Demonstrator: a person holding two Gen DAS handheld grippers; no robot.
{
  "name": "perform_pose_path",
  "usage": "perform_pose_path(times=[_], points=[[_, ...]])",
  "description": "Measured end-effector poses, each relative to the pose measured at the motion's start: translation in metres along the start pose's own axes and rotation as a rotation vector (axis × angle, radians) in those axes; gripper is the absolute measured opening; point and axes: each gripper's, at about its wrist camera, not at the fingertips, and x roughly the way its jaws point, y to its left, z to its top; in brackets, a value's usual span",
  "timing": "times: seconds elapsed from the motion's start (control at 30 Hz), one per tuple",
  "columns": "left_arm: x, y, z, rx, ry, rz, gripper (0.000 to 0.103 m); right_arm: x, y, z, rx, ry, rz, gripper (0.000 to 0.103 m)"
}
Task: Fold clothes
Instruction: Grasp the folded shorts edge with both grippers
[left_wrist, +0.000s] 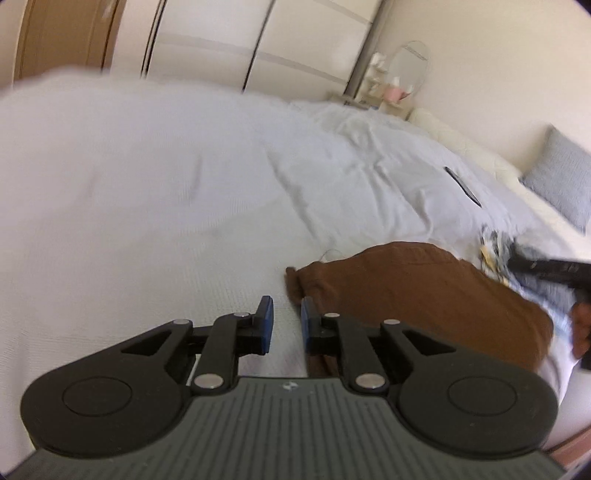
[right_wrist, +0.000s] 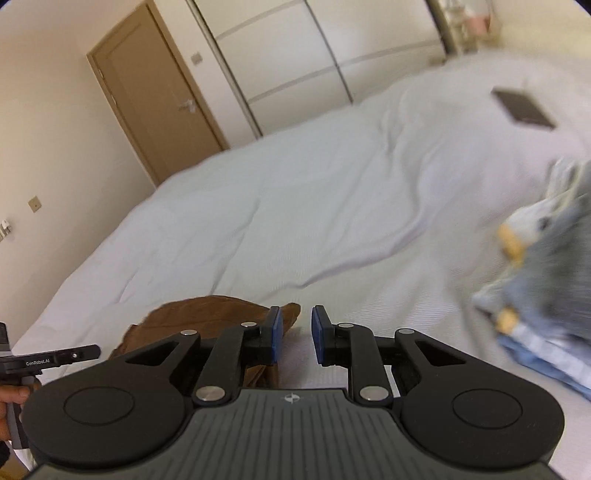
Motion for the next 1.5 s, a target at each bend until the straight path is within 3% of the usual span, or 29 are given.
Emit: perform_pose_path(times=[0.13,0.23,0.33,0.43,0.53,0.6,0.63,0.67,0.73,0.77,0.87,1.0,1.1,1.23,1.3,1.33,1.4,1.43,1.5], points=[[-0.032,-0.045,-0.024,0.155,-0.017,-0.058,0.011,-0.03,0.037,-0.038,-0.064,-0.009,0.088,0.022],[-0.027,-0.069,-0.048,0.184,0.029,-0.099,0.014,-0.05,0.065,-0.069,-0.112,-0.009,0.16,0.022],[-0.01,-0.071,-0.065,0.205,0.085,-0.014,0.013,-0.048,0.073,-0.088,-0.115,0.02,0.184,0.021],[-0.007,-0.048,-0.071,0.12,0.096,-0.018,0.005,-0.03,0.057,-0.092,-0.079,0.035,0.116,0.02],[-0.018,-0.037,-0.068,0.121,0.085,-0.002,0.003,-0.032,0.029,-0.094,-0.026,0.042,0.022,0.022],[-0.03,-0.043,-0.066,0.17,0.064,0.048,0.004,-0.046,0.017,-0.094,-0.022,0.029,-0.031,0.028],[-0.037,-0.048,-0.066,0.209,0.052,0.078,0.016,-0.057,0.014,-0.093,-0.029,0.019,-0.042,0.029],[-0.045,-0.055,-0.068,0.261,0.037,0.099,0.023,-0.069,0.015,-0.093,-0.064,0.008,-0.052,0.031],[-0.06,-0.08,-0.076,0.425,0.006,0.125,0.024,-0.088,0.027,-0.096,-0.186,-0.009,-0.072,0.042],[-0.064,-0.095,-0.083,0.515,-0.006,0.131,0.024,-0.092,0.039,-0.1,-0.272,-0.011,-0.084,0.052],[-0.065,-0.139,-0.105,0.743,-0.023,0.123,0.033,-0.097,0.085,-0.124,-0.584,0.007,-0.099,0.066],[-0.038,-0.173,-0.128,0.947,-0.015,0.148,0.035,-0.072,0.134,-0.171,-1.047,0.038,-0.163,0.068],[-0.014,-0.189,-0.141,1.07,-0.007,0.175,0.036,-0.043,0.15,-0.198,-1.301,0.035,-0.189,0.068],[0.01,-0.19,-0.147,1.156,0.009,0.224,0.035,0.006,0.153,-0.21,-1.464,0.054,-0.229,0.067],[0.012,-0.179,-0.144,1.157,0.025,0.268,0.03,0.023,0.146,-0.211,-1.522,0.072,-0.27,0.058],[0.012,-0.173,-0.142,1.154,0.034,0.292,0.027,0.028,0.139,-0.208,-1.533,0.079,-0.284,0.051],[0.01,-0.16,-0.139,1.118,0.047,0.297,0.025,0.029,0.124,-0.196,-1.492,0.092,-0.297,0.048],[0.009,-0.156,-0.139,1.117,0.051,0.295,0.024,0.03,0.119,-0.193,-1.484,0.096,-0.305,0.038],[0.011,-0.154,-0.142,1.138,0.056,0.291,0.021,0.031,0.114,-0.192,-1.488,0.102,-0.326,0.036]])
